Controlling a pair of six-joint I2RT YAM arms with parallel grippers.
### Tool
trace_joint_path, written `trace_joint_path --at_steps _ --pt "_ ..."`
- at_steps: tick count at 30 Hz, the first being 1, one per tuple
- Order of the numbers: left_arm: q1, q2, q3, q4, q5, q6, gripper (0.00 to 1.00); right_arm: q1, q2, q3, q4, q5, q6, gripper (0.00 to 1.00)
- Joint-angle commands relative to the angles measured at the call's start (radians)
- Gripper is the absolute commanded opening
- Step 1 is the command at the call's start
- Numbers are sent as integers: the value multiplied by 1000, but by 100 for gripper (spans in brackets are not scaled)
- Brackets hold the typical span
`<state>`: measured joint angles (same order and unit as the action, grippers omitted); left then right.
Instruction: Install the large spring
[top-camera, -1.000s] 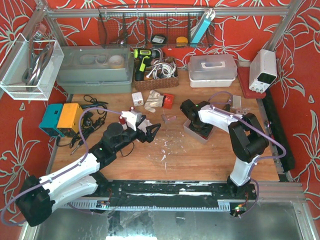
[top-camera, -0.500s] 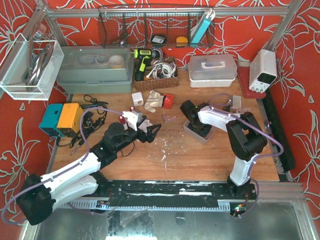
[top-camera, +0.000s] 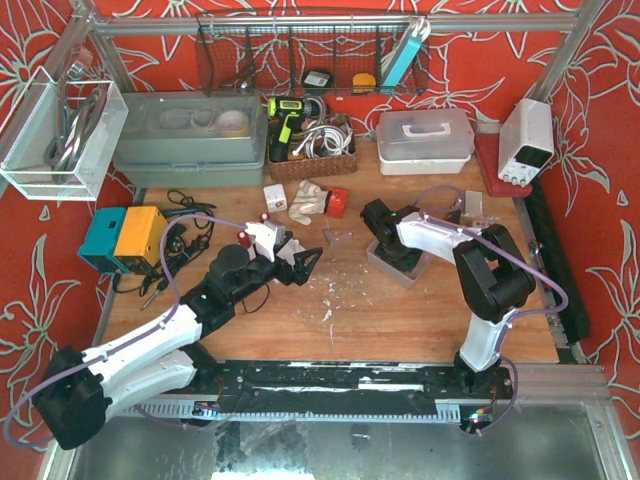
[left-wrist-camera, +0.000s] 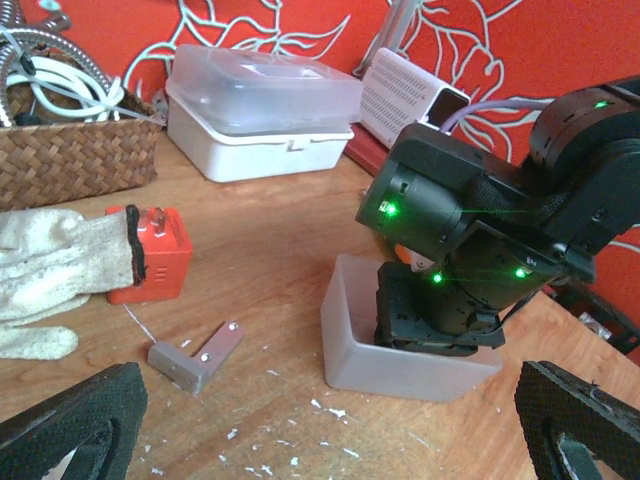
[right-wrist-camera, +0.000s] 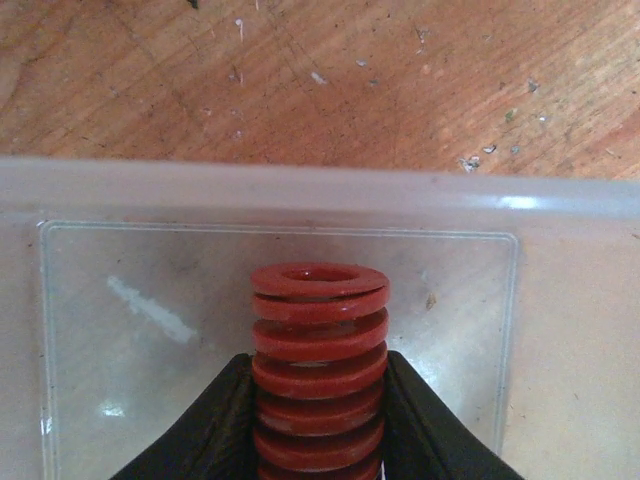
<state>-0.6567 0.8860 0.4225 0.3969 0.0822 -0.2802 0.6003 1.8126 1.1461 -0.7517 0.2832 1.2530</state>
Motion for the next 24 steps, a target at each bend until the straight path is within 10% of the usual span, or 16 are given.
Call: trace_joint_path --at_steps 1,14,24 --pt "-9 10 8 7 -19 13 100 -7 -62 -17 -2 10 -45 13" --pt "-9 67 29 -8 -47 -12 100 -7 -411 -167 205 25 -435 6" --pt "-10 37 59 -65 18 -37 99 8 -736 -392 664 -309 -898 8"
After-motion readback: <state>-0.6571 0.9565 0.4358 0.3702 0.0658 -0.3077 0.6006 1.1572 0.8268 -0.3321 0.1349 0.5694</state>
